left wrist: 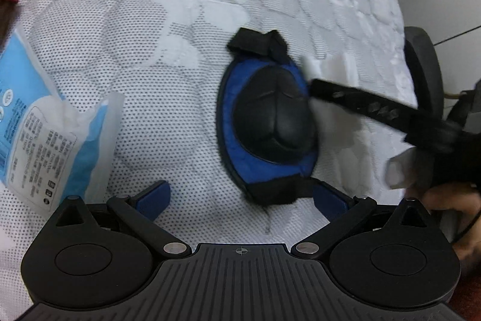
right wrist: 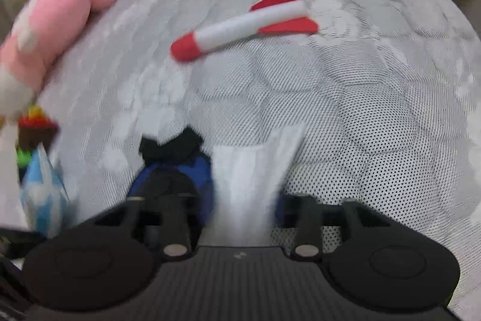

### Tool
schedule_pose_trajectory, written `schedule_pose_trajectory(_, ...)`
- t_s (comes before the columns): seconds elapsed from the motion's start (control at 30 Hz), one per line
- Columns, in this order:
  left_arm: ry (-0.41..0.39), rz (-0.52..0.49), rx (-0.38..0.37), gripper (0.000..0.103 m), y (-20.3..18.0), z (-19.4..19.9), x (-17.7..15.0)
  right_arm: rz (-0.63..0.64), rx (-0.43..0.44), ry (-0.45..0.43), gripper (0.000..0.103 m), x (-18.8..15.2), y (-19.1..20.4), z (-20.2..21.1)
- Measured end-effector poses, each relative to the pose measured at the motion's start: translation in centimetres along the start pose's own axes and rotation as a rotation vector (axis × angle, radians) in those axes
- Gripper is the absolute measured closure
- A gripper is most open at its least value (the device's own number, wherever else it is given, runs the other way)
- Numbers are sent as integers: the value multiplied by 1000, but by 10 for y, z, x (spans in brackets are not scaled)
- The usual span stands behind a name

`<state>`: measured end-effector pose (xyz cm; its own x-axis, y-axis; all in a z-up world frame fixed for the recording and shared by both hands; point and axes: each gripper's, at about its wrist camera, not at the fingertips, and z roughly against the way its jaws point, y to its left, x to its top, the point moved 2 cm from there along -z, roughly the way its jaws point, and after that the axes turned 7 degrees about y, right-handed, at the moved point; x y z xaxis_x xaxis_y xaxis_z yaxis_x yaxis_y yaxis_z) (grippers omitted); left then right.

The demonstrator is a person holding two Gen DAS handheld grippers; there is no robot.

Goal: Clean container
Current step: 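Grasp the black knee pad strap with the left gripper and lift it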

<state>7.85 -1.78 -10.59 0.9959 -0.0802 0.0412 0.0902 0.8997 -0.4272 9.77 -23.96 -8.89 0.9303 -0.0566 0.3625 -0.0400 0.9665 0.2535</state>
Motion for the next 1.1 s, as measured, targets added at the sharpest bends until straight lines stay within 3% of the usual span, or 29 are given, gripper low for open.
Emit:
schedule_pose_trajectory(0.07,-3,-17,33,0,-1,-3,0,8,40,0,96,-1,5,3)
schedule_pose_trajectory(0.37,7,-169,165,0,-22,-12,-4,111,226,19,95,-13,43,17)
schedule_pose_trajectory(0.47,12,-181,177,0,-25,-14,-3,164,144,3,92,-22,45,24)
schedule_pose_trajectory(0.63,8,-215,199,0,-30,-13,-7,59,-18,29,92,-28,22,31)
schedule_pose_trajectory(0.83,8,-267,230,0,-34,-12,-19,6,-2,38,92,-28,14,31)
schedule_pose_trajectory(0.97,-5,-214,175,0,-27,-12,-10,-11,-6,36,91,-24,8,27)
schedule_pose_trajectory(1.1,-47,-55,-11,0,-9,-5,1,-27,-9,35,88,-20,1,22)
